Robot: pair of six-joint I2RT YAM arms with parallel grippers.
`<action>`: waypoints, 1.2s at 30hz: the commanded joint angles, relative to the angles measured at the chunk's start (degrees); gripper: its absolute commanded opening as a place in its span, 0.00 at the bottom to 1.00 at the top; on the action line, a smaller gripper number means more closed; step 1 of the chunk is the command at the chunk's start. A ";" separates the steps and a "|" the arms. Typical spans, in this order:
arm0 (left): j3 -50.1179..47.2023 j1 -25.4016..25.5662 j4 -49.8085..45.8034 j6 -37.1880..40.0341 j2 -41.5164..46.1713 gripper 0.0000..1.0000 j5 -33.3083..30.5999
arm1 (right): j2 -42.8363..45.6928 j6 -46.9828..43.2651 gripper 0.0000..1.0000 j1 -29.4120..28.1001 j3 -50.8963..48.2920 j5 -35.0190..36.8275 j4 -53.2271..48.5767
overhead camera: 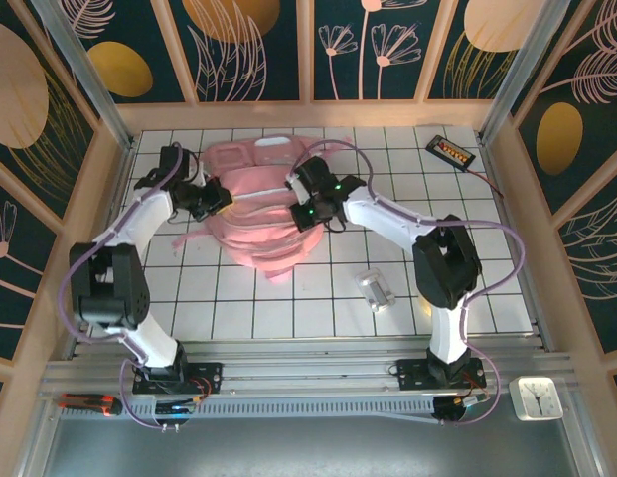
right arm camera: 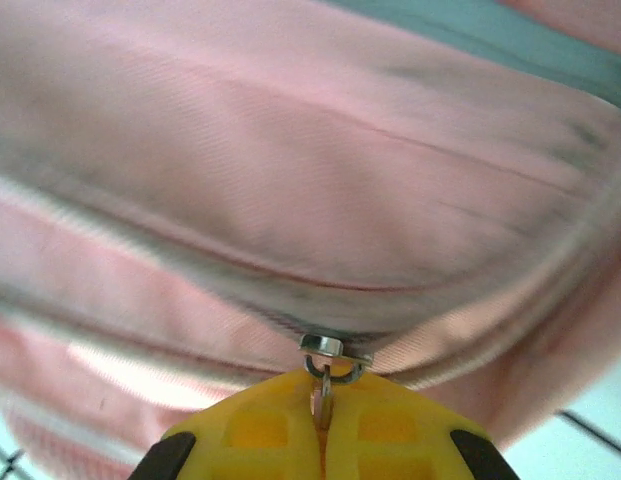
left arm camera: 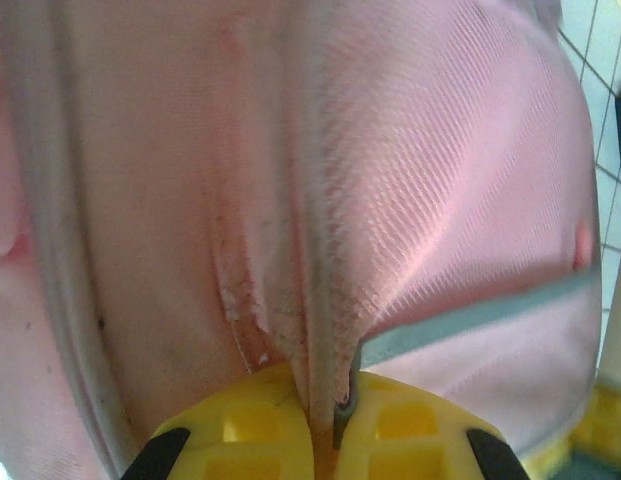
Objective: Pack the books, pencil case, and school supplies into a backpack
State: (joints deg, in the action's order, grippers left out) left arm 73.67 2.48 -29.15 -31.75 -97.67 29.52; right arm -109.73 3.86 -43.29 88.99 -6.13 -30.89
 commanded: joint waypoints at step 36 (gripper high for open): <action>-4.58 7.54 20.53 -26.24 -0.97 0.54 5.63 | -2.97 2.84 0.00 -3.30 8.35 -10.39 -2.74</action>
State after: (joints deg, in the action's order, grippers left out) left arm 67.85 9.02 -6.90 -56.88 -97.01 32.71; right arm -111.96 8.88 -46.44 95.88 -15.53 -34.94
